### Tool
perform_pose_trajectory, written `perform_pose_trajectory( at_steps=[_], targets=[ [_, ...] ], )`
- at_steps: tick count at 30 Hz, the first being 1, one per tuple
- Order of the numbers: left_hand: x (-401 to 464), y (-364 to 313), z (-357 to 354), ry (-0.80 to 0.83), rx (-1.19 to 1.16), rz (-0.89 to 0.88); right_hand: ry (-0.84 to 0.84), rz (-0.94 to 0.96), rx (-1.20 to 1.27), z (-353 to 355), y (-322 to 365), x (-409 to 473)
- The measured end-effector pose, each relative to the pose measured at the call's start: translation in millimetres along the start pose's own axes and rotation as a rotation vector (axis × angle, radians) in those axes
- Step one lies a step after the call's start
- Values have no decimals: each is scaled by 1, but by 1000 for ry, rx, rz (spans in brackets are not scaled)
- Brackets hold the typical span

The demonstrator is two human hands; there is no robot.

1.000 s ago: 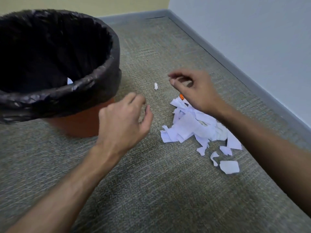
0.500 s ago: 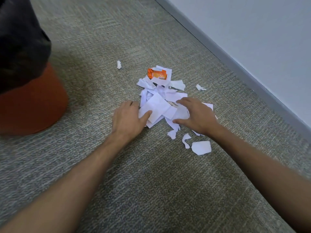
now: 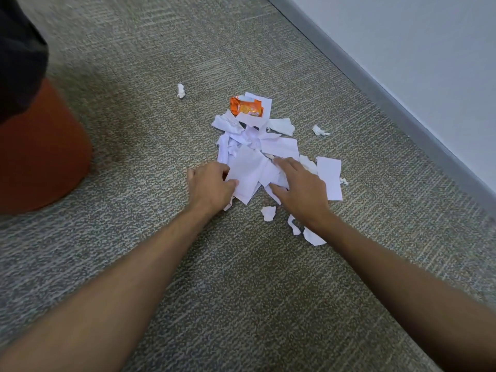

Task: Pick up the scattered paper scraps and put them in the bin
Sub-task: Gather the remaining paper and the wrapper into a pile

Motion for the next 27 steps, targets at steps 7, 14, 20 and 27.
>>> perform_pose_trajectory(
  at_steps=[7, 14, 20, 27],
  targets=[
    [-4, 9, 6, 57, -196, 65, -55, -57, 67, 8, -19, 8],
    [-2, 12, 12, 71, -222, 76, -37, -73, 192, 20, -4, 6],
    [-5, 15, 20, 32, -204, 58, 59, -41, 132, 6, 10, 15],
    [-14, 21, 15, 54, -152, 92, 79, -83, 210, -9, 28, 22]
  ],
)
Point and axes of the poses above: each hand's wrist, its own x-axis towards the middle knuckle, its own z-axis out of the back of the hand, y = z × x, the point moved 9 cm from there along x, towards the middle knuckle, and after that the axes turned 9 degrees about -y, right-handed, at the moved point
